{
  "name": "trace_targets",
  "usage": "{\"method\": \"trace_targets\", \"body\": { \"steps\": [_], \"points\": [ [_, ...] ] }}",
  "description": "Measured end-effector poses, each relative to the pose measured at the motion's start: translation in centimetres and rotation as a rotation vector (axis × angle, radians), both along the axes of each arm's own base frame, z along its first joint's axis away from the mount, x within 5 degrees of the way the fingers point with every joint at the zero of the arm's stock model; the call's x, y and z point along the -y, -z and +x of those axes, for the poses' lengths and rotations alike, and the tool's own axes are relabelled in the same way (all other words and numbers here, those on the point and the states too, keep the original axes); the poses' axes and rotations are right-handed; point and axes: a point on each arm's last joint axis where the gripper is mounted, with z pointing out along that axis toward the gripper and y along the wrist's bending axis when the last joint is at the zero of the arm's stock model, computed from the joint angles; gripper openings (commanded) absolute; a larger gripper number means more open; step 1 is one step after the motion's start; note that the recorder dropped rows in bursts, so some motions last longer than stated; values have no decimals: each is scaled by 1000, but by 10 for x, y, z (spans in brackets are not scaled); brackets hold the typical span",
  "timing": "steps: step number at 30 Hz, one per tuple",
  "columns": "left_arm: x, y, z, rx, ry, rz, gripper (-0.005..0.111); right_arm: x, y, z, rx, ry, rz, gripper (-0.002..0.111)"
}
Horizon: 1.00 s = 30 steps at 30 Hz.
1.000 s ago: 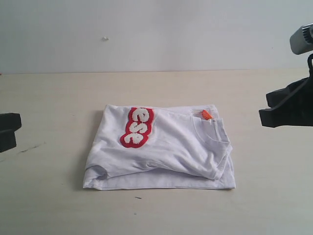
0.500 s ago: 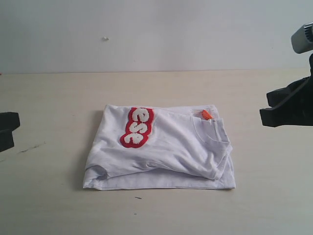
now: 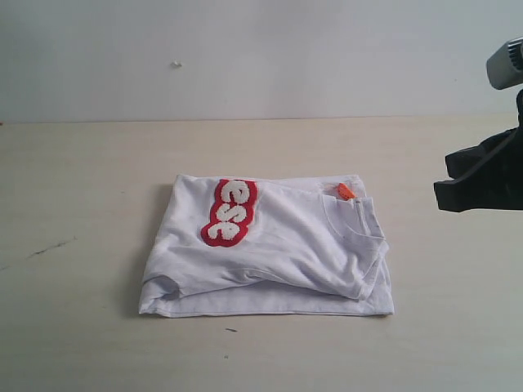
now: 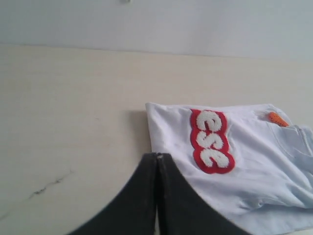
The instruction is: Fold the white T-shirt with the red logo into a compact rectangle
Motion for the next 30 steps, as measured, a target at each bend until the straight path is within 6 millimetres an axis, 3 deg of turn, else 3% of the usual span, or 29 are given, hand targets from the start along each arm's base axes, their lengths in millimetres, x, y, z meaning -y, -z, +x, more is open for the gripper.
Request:
{"method": "trace_targets", "body": {
  "steps": [14,30],
  "points": [
    [-29,-33,-30,243,-121,17,0,0,0,0,0,0,0,0],
    [-31,-37,-41,228,-153,-109,0,0,0,0,0,1,2,0]
  ]
}}
